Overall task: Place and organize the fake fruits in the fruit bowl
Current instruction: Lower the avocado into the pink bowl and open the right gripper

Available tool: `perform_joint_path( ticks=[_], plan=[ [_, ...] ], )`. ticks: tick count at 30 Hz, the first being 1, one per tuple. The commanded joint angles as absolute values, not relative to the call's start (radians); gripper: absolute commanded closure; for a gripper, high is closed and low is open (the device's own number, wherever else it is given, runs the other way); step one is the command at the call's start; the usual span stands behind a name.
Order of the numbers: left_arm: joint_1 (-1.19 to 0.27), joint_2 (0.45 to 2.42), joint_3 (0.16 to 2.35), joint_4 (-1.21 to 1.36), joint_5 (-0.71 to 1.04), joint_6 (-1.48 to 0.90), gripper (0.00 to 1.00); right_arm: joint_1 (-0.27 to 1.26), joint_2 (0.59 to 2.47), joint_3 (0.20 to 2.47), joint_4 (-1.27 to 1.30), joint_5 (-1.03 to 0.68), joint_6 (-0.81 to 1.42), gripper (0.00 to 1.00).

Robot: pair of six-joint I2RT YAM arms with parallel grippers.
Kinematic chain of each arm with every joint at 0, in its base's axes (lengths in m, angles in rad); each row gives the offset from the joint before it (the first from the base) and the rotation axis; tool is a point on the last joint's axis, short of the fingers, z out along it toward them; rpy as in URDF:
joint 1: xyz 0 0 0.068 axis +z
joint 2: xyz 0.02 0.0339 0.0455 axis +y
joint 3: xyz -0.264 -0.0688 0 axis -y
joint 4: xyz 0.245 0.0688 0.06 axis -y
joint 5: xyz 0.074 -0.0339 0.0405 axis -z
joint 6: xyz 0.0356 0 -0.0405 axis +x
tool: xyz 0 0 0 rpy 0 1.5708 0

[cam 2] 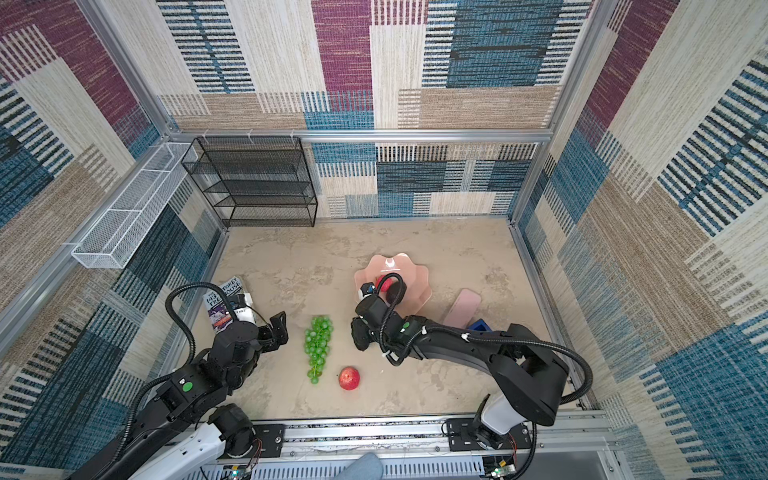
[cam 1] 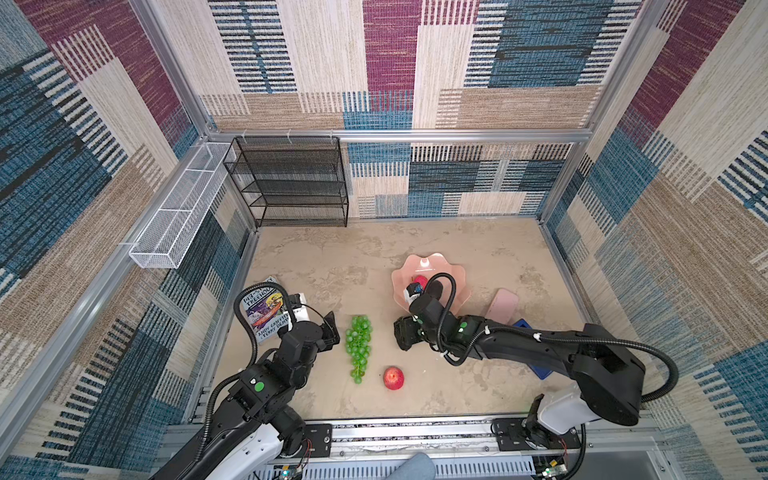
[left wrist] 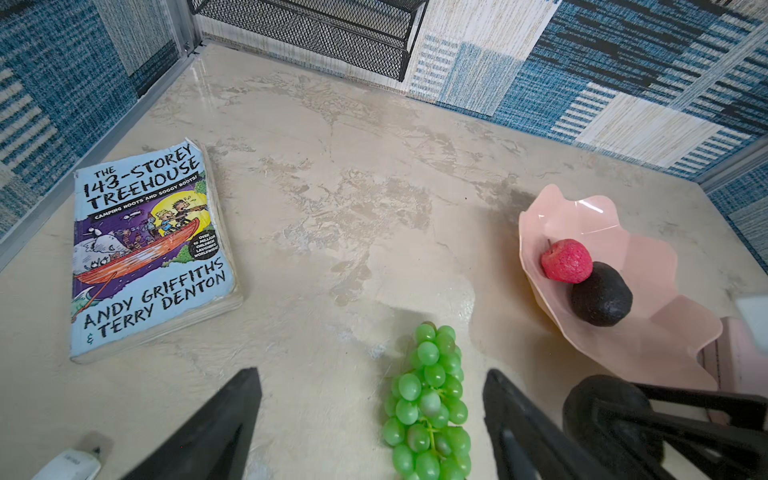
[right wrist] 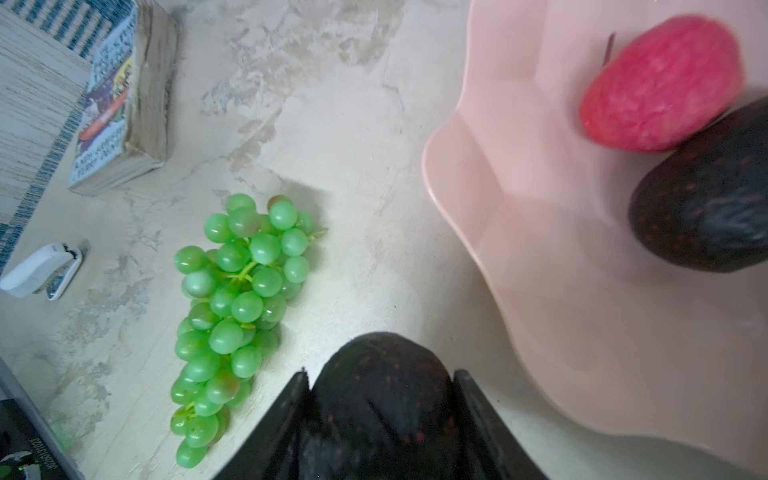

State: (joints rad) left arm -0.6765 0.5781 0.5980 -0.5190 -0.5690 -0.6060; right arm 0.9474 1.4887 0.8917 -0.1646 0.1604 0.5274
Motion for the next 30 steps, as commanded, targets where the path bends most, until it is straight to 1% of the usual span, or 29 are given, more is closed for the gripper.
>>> perform_joint_path(
  ticks=[1, 4, 7, 10, 13, 19, 23, 26, 30],
  plan=[
    [-0.676, 0.580, 0.598, -0.499, -0.581, -0.615, 0.13, 0.942, 1.429, 0.934, -0.221, 0.276, 0.426, 0.53],
    [-0.676, 0.583, 0.593, -0.494, -0.581, -0.618, 0.13, 0.896, 1.381, 0.967, -0.261, 0.343, 0.333, 0.54],
    [-0.676, 0.587, 0.592, -0.490, -0.575, -0.624, 0.13, 0.813, 1.355, 0.988, -0.243, 0.314, 0.244, 0.54],
    [-0.676, 0.589, 0.594, -0.493, -0.572, -0.630, 0.13, 0.767, 1.381, 1.021, -0.224, 0.298, 0.153, 0.54],
    [-0.675, 0.589, 0.592, -0.500, -0.574, -0.641, 0.13, 0.758, 1.461, 1.065, -0.217, 0.316, 0.103, 0.54],
    [-0.675, 0.591, 0.597, -0.509, -0.545, -0.647, 0.13, 0.753, 1.652, 1.140, -0.221, 0.284, 0.055, 0.55],
    [-0.675, 0.600, 0.607, -0.533, -0.517, -0.656, 0.13, 0.740, 1.732, 1.155, -0.182, 0.250, 0.044, 0.54],
    [-0.675, 0.606, 0.609, -0.538, -0.487, -0.662, 0.13, 0.726, 1.784, 1.186, -0.179, 0.239, 0.040, 0.52],
    [-0.675, 0.613, 0.609, -0.548, -0.457, -0.672, 0.13, 0.704, 1.820, 1.204, -0.163, 0.198, 0.048, 0.46]
  ],
)
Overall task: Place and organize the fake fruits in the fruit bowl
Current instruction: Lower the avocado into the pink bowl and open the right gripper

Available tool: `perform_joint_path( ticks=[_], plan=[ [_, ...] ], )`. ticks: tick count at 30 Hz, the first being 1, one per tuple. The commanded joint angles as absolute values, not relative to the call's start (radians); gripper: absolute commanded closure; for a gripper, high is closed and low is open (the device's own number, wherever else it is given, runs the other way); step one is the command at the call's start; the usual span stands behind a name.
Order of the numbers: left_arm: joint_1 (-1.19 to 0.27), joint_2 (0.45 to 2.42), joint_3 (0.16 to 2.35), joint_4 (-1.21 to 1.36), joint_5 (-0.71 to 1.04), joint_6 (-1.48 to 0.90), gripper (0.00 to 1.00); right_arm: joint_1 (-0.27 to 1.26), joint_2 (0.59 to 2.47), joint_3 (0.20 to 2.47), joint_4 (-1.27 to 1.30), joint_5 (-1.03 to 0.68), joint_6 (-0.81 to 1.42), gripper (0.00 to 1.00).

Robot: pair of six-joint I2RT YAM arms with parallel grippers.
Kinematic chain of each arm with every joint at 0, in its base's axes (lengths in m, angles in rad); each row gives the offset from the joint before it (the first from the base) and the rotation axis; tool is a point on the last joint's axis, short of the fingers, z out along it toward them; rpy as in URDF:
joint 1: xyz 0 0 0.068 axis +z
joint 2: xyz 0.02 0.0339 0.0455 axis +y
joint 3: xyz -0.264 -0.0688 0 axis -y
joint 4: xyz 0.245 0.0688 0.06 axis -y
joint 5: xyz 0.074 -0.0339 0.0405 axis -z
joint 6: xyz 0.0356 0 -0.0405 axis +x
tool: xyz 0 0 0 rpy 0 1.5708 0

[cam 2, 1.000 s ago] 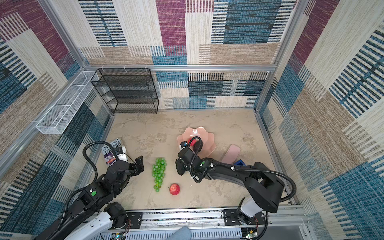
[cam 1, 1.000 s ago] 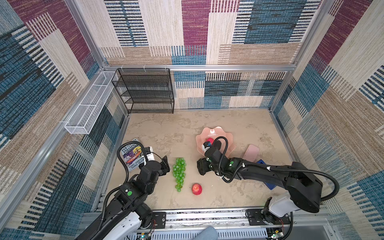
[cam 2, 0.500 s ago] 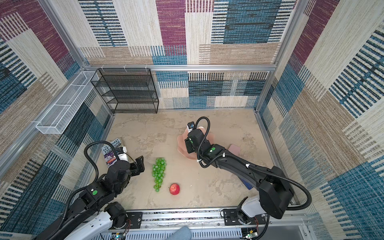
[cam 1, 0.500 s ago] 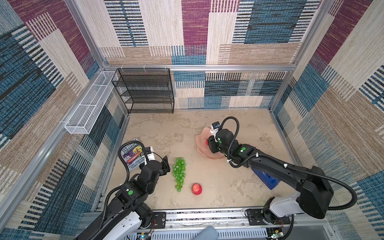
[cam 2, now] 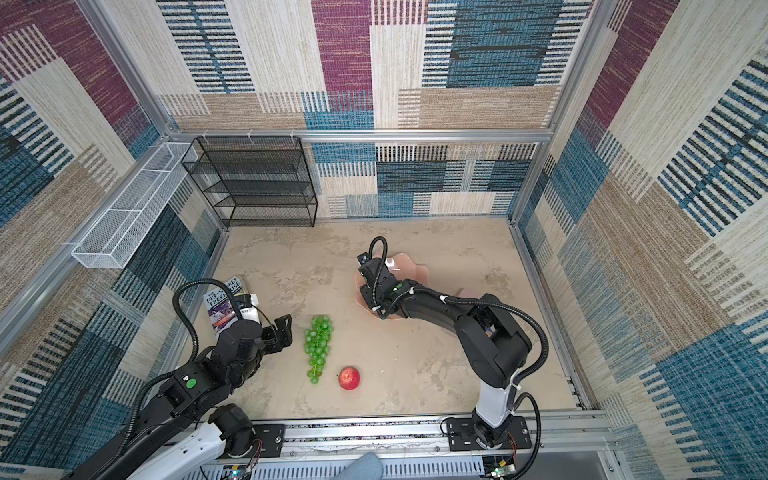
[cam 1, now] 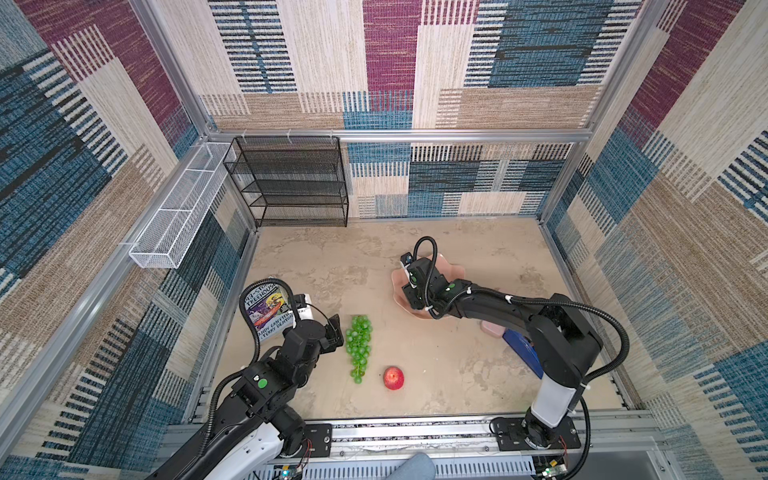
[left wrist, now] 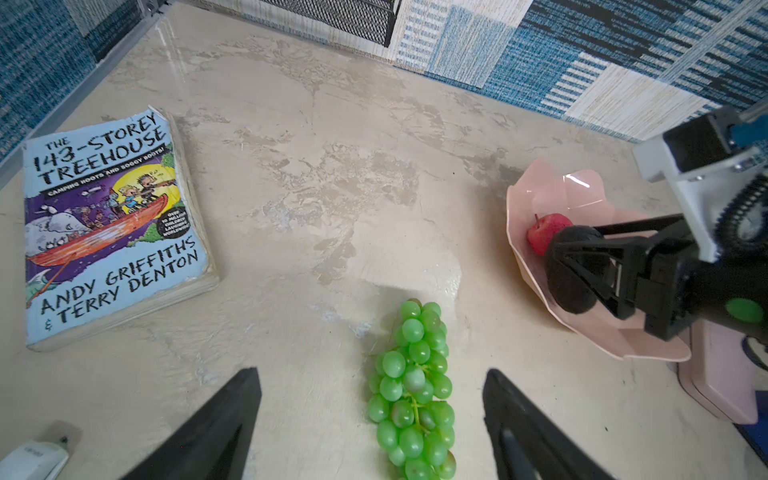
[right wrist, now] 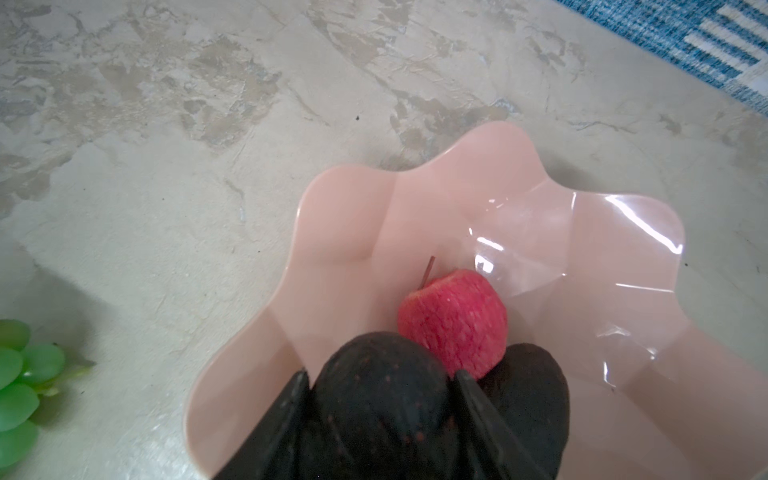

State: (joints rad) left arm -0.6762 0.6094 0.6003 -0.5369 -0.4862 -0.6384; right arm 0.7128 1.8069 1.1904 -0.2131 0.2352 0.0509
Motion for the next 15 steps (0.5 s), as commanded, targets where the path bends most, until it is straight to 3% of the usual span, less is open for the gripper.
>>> perform_joint_path(
  ticks=[1, 9, 15],
  plan=[
    [-0.675, 0.616, 0.609, -0.550, -0.450, -0.676, 0.13, 0.698, 1.828, 1.209, -0.159, 0.192, 0.051, 0.43],
    [-0.675, 0.617, 0.610, -0.563, -0.401, -0.676, 0.13, 0.681, 1.830, 1.234, -0.154, 0.165, 0.088, 0.26],
    [-0.675, 0.626, 0.615, -0.557, -0.287, -0.641, 0.15, 0.671, 1.669, 1.179, -0.092, 0.160, 0.142, 0.18]
  ],
)
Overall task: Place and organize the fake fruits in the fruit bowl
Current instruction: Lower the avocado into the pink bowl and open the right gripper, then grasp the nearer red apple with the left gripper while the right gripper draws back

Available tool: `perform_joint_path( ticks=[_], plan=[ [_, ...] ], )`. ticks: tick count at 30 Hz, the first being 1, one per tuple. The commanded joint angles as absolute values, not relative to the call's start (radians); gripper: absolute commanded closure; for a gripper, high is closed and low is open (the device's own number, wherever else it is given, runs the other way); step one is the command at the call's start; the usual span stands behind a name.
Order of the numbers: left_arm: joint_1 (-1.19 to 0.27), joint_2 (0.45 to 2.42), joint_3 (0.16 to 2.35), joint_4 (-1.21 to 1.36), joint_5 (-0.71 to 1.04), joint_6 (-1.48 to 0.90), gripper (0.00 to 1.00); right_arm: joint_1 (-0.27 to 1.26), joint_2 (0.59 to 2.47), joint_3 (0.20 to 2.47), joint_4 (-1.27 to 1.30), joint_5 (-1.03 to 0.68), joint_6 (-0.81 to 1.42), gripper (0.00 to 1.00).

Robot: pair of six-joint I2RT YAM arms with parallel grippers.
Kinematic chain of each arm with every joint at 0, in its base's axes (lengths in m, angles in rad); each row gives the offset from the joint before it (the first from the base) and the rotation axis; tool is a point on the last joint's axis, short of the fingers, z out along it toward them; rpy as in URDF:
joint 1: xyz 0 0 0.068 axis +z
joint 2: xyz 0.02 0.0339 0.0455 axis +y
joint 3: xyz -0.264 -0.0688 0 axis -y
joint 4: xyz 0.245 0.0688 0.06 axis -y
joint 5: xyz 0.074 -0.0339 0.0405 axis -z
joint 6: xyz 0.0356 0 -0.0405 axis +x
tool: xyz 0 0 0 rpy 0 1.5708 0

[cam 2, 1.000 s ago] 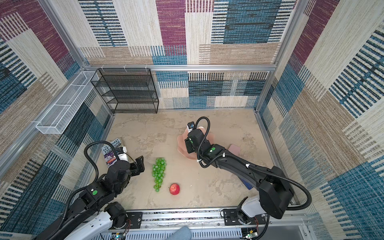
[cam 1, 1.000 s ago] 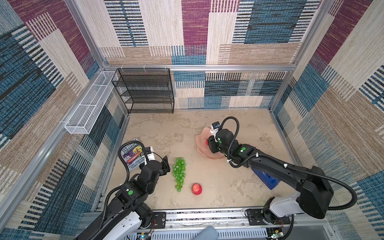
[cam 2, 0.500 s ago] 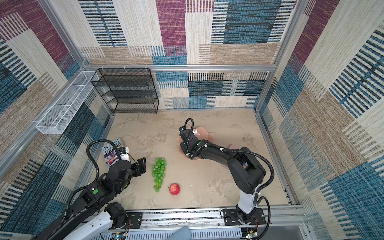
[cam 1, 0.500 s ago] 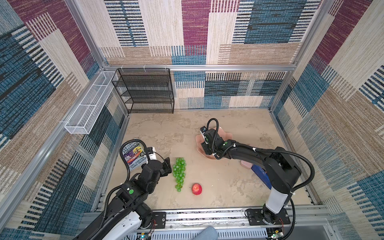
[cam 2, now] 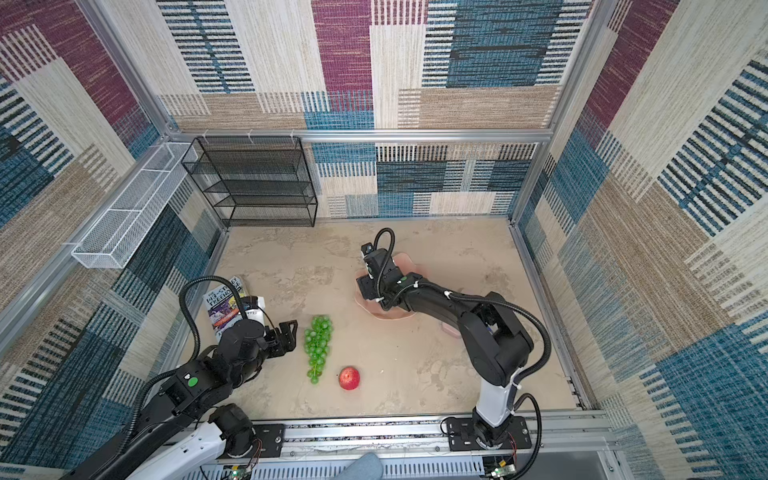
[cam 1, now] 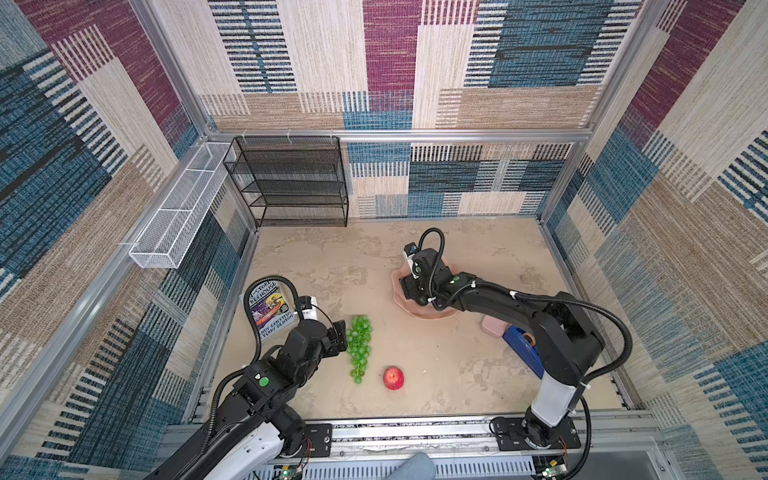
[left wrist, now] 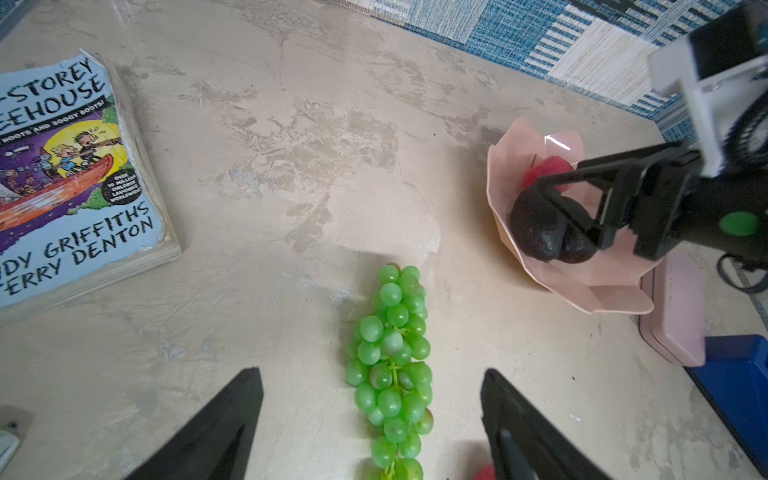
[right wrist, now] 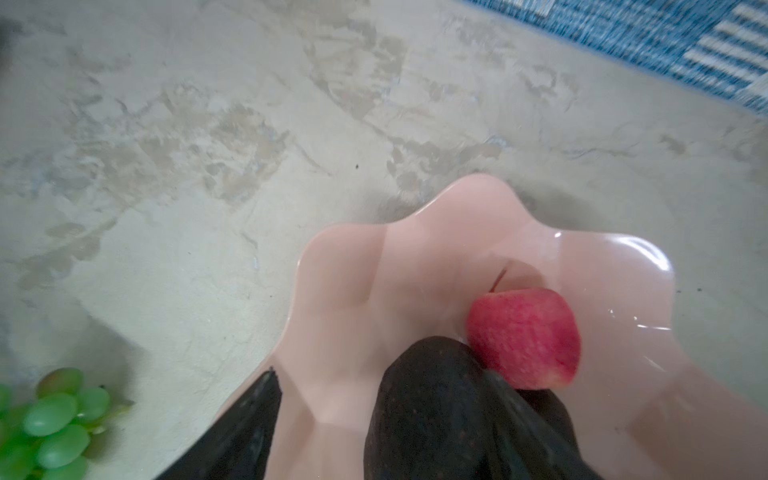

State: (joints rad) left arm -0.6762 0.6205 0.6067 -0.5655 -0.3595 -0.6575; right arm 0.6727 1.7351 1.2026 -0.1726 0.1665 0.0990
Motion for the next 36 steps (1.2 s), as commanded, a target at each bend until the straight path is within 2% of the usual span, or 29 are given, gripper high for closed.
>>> perform_joint_path(
  ticks=[1, 6, 10, 14, 27, 30, 36],
  plan=[
    [-0.675, 0.635, 0.615, -0.548, -0.251, -0.633, 0.16, 0.670, 1.622, 1.150, -0.066, 0.160, 0.156, 0.16],
    [-0.679, 0.745, 0.627, -0.524, -0.048, -0.628, 0.20, 0.655, 1.402, 0.974, 0.055, 0.166, 0.240, 0.00],
    [-0.746, 0.864, 0.632, -0.488, 0.049, -0.645, 0.21, 0.644, 1.267, 0.840, 0.104, 0.164, 0.295, 0.00],
    [-0.856, 0.939, 0.630, -0.467, 0.040, -0.677, 0.22, 0.639, 1.192, 0.764, 0.102, 0.180, 0.316, 0.00],
    [-1.048, 1.160, 0.684, -0.416, 0.036, -0.717, 0.21, 0.635, 1.177, 0.732, 0.119, 0.183, 0.319, 0.00],
    [-1.070, 1.218, 0.702, -0.413, 0.037, -0.721, 0.19, 0.633, 1.170, 0.725, 0.118, 0.186, 0.319, 0.01],
    [-1.091, 1.306, 0.707, -0.416, 0.055, -0.738, 0.22, 0.631, 1.139, 0.701, 0.114, 0.199, 0.316, 0.00]
  ],
)
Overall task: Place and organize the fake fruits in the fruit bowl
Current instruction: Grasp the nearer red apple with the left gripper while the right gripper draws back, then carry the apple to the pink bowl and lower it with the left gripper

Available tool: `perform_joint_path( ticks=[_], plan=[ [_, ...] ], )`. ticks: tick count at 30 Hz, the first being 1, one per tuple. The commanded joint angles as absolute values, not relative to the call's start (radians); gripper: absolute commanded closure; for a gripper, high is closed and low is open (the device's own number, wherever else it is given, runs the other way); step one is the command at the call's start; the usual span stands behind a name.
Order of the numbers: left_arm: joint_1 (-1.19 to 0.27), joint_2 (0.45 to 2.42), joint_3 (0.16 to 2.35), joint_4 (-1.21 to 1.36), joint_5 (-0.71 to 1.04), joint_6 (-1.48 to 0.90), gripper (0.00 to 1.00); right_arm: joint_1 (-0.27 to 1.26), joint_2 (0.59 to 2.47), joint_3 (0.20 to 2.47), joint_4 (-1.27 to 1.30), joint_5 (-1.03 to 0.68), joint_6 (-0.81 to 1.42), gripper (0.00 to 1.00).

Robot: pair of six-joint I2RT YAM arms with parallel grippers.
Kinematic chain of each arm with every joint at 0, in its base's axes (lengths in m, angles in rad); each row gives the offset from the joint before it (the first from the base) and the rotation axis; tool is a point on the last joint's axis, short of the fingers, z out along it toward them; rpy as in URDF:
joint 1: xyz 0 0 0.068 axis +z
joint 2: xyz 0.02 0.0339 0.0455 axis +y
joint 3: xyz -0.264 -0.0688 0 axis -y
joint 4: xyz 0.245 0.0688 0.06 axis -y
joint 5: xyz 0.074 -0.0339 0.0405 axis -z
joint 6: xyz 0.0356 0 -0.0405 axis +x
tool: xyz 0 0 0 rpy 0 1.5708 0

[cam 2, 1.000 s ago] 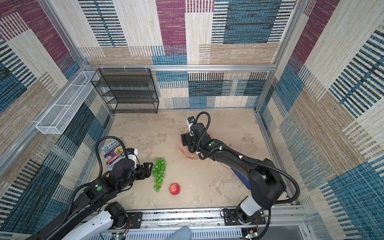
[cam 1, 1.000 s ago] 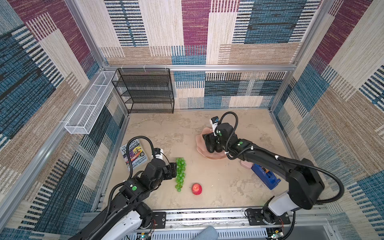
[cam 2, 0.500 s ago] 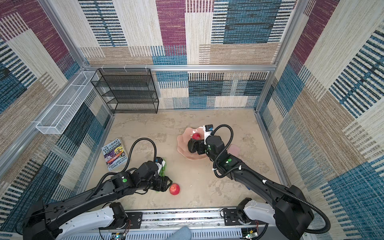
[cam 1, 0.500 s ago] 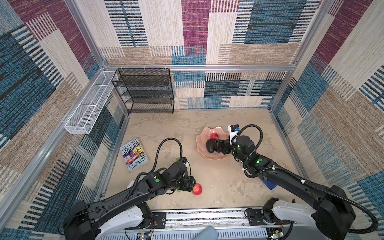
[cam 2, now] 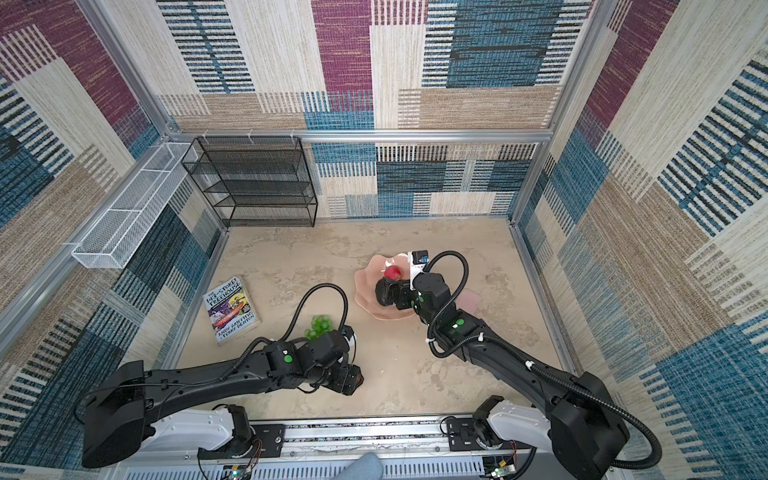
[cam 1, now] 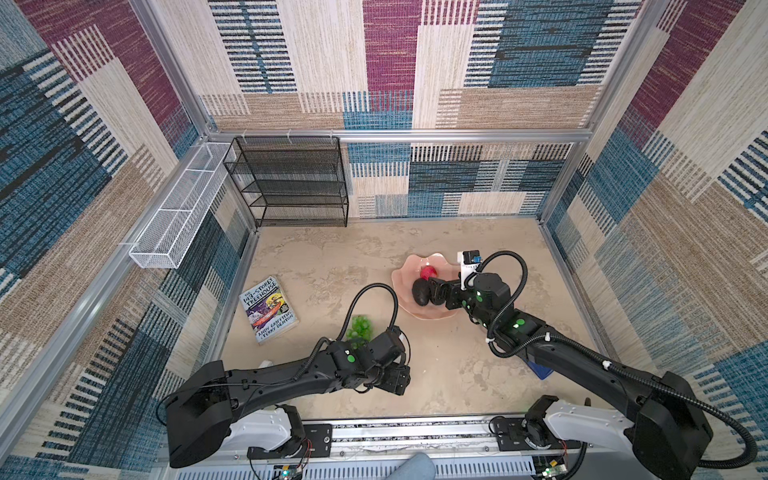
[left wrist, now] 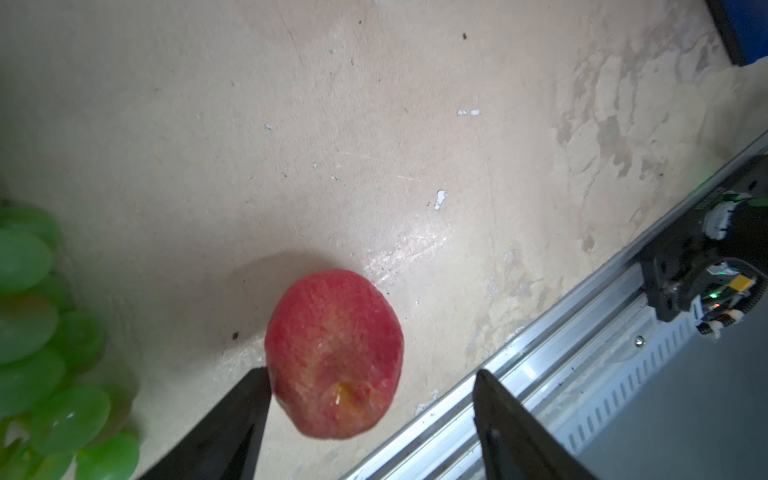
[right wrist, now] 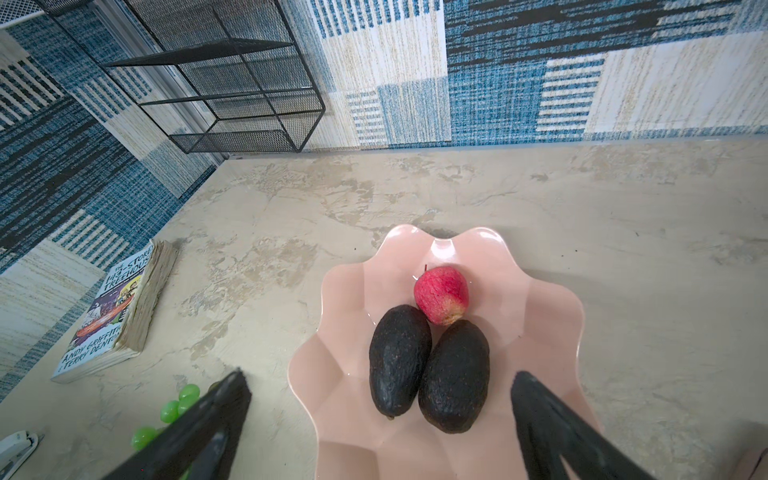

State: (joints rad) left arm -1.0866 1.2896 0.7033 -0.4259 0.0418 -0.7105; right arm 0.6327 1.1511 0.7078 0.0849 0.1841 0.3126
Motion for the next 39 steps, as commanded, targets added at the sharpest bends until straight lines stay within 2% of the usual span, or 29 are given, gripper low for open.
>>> perform_joint_path(
  ticks=[1, 12, 19, 23, 30, 39],
  plan=[
    [-1.092, 1.313, 0.707, -0.423, 0.052, -0.743, 0.23, 0.630, 1.134, 0.699, 0.113, 0.202, 0.316, 0.00],
    [-1.092, 1.321, 0.750, -0.502, -0.025, -0.715, 0.51, 0.624, 1.131, 0.692, 0.118, 0.217, 0.321, 0.00],
    [-1.071, 1.239, 0.871, -0.548, -0.119, -0.633, 0.52, 0.618, 1.092, 0.653, 0.129, 0.226, 0.359, 0.00],
    [-0.991, 1.246, 0.966, -0.507, -0.087, -0.531, 0.52, 0.618, 1.036, 0.602, 0.103, 0.232, 0.390, 0.00],
    [-0.881, 1.448, 1.160, -0.444, -0.001, -0.411, 0.51, 0.618, 0.880, 0.508, 0.001, 0.245, 0.490, 0.00],
    [-0.867, 1.799, 1.454, -0.491, 0.030, -0.307, 0.52, 0.617, 0.734, 0.437, -0.080, 0.288, 0.545, 0.00]
  ],
)
